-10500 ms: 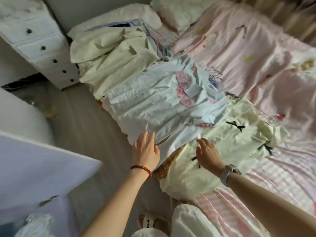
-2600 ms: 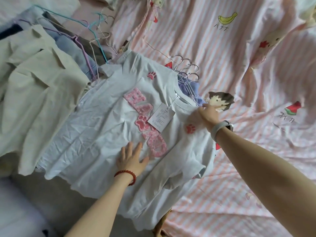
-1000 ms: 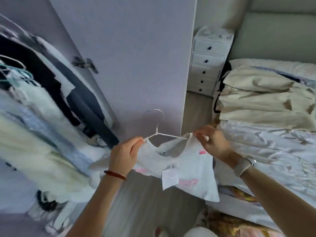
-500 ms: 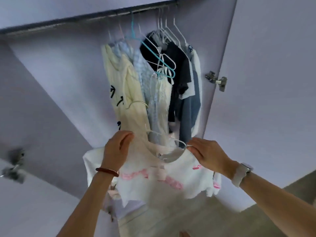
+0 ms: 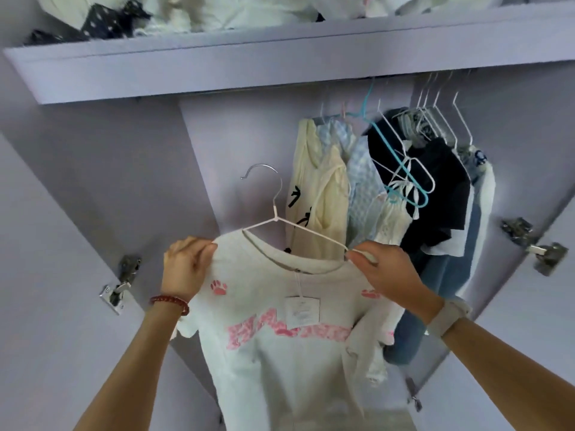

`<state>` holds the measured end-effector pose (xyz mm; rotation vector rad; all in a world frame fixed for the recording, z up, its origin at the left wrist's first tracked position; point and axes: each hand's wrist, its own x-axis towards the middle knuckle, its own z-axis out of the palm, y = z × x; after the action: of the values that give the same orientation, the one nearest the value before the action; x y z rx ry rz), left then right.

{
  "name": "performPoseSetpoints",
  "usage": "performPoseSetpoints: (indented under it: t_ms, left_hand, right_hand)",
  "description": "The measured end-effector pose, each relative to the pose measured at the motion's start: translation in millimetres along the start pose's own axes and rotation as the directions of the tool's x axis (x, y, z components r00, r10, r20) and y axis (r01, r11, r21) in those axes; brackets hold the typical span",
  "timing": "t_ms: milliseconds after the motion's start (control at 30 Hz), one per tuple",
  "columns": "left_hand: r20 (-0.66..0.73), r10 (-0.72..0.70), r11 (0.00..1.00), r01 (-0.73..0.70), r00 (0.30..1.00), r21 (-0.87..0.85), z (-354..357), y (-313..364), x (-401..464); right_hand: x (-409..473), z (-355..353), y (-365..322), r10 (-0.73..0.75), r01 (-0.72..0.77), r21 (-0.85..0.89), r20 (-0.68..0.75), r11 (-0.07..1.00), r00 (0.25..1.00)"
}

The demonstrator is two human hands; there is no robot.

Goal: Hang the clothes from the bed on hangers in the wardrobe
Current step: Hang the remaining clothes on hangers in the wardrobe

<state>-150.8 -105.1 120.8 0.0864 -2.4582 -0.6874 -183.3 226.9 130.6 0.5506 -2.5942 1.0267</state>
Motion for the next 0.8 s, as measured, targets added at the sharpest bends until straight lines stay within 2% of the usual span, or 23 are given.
performPoseSetpoints:
  t_ms: [67, 133, 200, 267, 333, 433, 467, 533, 600, 667, 733, 800]
  left_hand:
    - [-0.024, -0.078, 0.997, 0.078, 0.997, 0.002, 6, -10, 4]
    - [-0.055, -0.154, 0.988, 0.155, 0.986, 0.007, 11, -19, 11]
    - [-0.071, -0.216, 0.975, 0.219, 0.974, 0.026, 12, -29, 21]
    - [-0.068, -0.272, 0.962, 0.273, 0.96, 0.02, 14, -39, 34]
    - [-0.052, -0.308, 0.951, 0.309, 0.95, 0.014, 13, -40, 47]
    - [-0.046, -0.315, 0.947, 0.317, 0.948, 0.053, 15, -31, 63]
    - [-0.072, -0.26, 0.962, 0.264, 0.963, 0.064, 14, -25, 67]
    - [-0.212, -0.062, 0.994, 0.079, 0.975, 0.072, 7, -5, 75]
    - [-0.39, 0.163, 0.984, -0.12, 0.906, 0.131, -5, 19, 85]
    - [-0.5, 0.308, 0.951, -0.241, 0.809, 0.195, -19, 43, 96]
    - [-0.547, 0.396, 0.918, -0.29, 0.737, 0.272, -34, 66, 108]
    - [-0.53, 0.437, 0.891, -0.27, 0.726, 0.364, -45, 80, 122]
  right_hand:
    - [14, 4, -1, 0.038, -0.053, 0.103, 0.146, 0.993, 0.989]
    - [28, 7, -5, 0.013, -0.064, 0.157, 0.308, 0.985, 0.951]
    - [40, 11, -5, -0.024, -0.02, 0.092, 0.448, 0.996, 0.893]
    - [47, 15, -8, -0.049, 0.043, 0.023, 0.473, 0.999, 0.879]
    - [54, 26, -13, -0.063, 0.095, -0.063, 0.394, 0.993, 0.917]
    - [71, 47, -28, -0.077, 0.099, -0.123, 0.17, 0.987, 0.982]
    - [78, 54, -35, -0.078, 0.092, -0.12, 0.112, 0.989, 0.991]
    - [93, 65, -49, -0.071, 0.071, -0.111, 0.0, 0.991, 0.997]
    - [109, 70, -59, -0.044, 0.032, -0.087, -0.142, 0.996, 0.989]
    - [126, 72, -69, -0.023, 0.005, -0.073, -0.246, 0.997, 0.969]
    - [143, 72, -79, 0.049, -0.058, -0.024, -0.293, 0.998, 0.955]
    - [158, 73, -88, 0.106, -0.104, 0.024, -0.349, 0.994, 0.931]
